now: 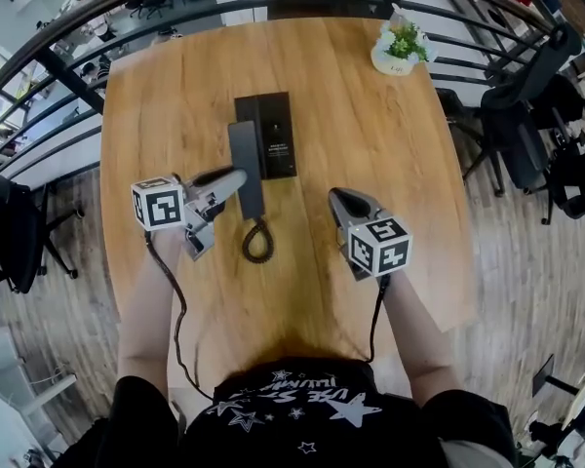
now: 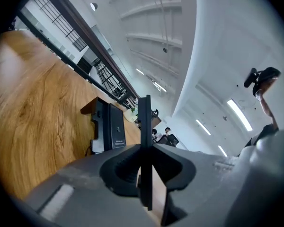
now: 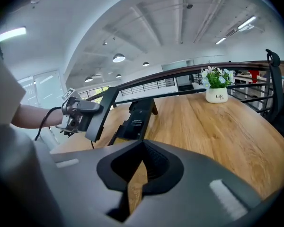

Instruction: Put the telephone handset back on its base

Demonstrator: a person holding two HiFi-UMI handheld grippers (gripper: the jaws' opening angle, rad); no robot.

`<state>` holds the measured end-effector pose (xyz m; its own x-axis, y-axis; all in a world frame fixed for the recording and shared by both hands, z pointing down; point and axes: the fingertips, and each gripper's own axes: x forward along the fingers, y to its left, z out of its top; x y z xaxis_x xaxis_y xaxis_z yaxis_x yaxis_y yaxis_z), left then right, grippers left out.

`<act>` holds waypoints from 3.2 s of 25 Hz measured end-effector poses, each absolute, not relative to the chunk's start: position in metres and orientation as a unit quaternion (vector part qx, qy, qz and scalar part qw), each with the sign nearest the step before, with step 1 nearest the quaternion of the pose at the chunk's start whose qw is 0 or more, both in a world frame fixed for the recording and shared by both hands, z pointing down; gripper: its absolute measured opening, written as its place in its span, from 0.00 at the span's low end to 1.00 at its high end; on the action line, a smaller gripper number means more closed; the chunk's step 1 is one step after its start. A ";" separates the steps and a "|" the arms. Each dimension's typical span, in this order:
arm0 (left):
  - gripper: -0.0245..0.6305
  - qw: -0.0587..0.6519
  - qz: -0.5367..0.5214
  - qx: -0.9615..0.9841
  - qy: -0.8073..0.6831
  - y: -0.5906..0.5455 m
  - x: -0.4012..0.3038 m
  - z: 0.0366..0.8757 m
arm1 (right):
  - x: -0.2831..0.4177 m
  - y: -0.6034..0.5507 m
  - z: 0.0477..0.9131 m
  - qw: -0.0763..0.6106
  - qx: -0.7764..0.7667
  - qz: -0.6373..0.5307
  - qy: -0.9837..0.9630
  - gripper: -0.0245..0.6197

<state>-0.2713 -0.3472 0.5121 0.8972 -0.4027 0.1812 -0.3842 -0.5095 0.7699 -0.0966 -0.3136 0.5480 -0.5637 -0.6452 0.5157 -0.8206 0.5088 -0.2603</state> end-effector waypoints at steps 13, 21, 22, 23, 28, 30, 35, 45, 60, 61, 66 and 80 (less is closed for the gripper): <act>0.15 0.470 -0.012 0.855 -0.221 -0.407 -0.274 0.550 | -0.099 -0.350 0.583 0.181 0.439 0.267 -0.838 0.04; 0.16 0.474 -0.003 0.856 -0.206 -0.422 -0.273 0.563 | -0.096 -0.354 0.594 0.169 0.449 0.286 -0.829 0.04; 0.16 0.474 -0.003 0.857 -0.203 -0.424 -0.272 0.563 | -0.095 -0.354 0.594 0.169 0.449 0.287 -0.829 0.04; 0.16 0.475 -0.006 0.857 -0.200 -0.426 -0.272 0.563 | -0.095 -0.355 0.595 0.168 0.449 0.288 -0.829 0.04; 0.16 0.466 -0.027 0.861 -0.201 -0.443 -0.272 0.558 | -0.096 -0.357 0.600 0.170 0.448 0.292 -0.828 0.04; 0.16 0.466 -0.021 0.862 -0.200 -0.444 -0.271 0.561 | -0.096 -0.356 0.600 0.170 0.449 0.293 -0.827 0.04; 0.17 0.464 0.006 0.862 -0.204 -0.443 -0.272 0.575 | -0.096 -0.357 0.601 0.170 0.450 0.293 -0.827 0.04; 0.24 0.410 0.094 0.869 -0.259 -0.447 -0.278 0.586 | -0.101 -0.358 0.603 0.166 0.447 0.297 -0.827 0.04; 0.29 0.440 0.030 0.834 -0.331 -0.401 -0.293 0.560 | -0.102 -0.343 0.554 0.140 0.441 0.276 -0.842 0.04; 0.29 0.432 0.038 0.838 -0.331 -0.392 -0.292 0.554 | -0.102 -0.340 0.548 0.137 0.440 0.274 -0.844 0.04; 0.29 0.383 0.053 0.852 -0.353 -0.371 -0.296 0.514 | -0.101 -0.327 0.521 0.126 0.434 0.262 -0.853 0.04; 0.26 0.203 0.149 0.857 -0.449 -0.269 -0.273 0.443 | -0.081 -0.272 0.449 0.105 0.403 0.214 -0.883 0.04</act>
